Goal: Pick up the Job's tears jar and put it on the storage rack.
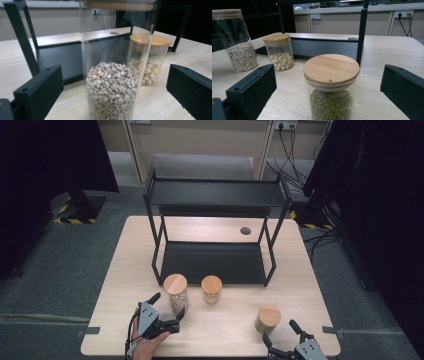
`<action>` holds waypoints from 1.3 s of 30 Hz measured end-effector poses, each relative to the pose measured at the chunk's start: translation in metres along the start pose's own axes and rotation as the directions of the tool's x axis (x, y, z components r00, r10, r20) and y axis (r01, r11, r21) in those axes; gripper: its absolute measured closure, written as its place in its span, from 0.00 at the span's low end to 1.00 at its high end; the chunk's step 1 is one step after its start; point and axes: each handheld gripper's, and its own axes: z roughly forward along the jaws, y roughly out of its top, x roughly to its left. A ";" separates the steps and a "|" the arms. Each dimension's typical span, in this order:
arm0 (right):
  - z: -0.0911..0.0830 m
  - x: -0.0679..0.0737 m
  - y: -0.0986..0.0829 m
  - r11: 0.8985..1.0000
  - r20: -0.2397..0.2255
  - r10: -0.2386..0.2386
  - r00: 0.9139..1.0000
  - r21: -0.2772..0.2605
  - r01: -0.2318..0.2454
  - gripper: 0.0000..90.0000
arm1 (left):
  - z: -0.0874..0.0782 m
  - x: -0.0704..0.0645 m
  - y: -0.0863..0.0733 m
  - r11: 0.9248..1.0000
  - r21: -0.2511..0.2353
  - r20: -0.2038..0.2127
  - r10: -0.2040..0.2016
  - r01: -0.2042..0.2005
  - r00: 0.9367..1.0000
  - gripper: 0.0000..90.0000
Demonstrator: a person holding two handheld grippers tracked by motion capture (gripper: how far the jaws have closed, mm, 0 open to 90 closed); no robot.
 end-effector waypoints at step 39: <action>0.001 -0.001 0.000 1.000 -0.010 0.008 1.000 0.000 -0.008 0.01 | 0.028 0.003 0.021 0.999 0.014 0.005 0.034 -0.034 0.999 0.28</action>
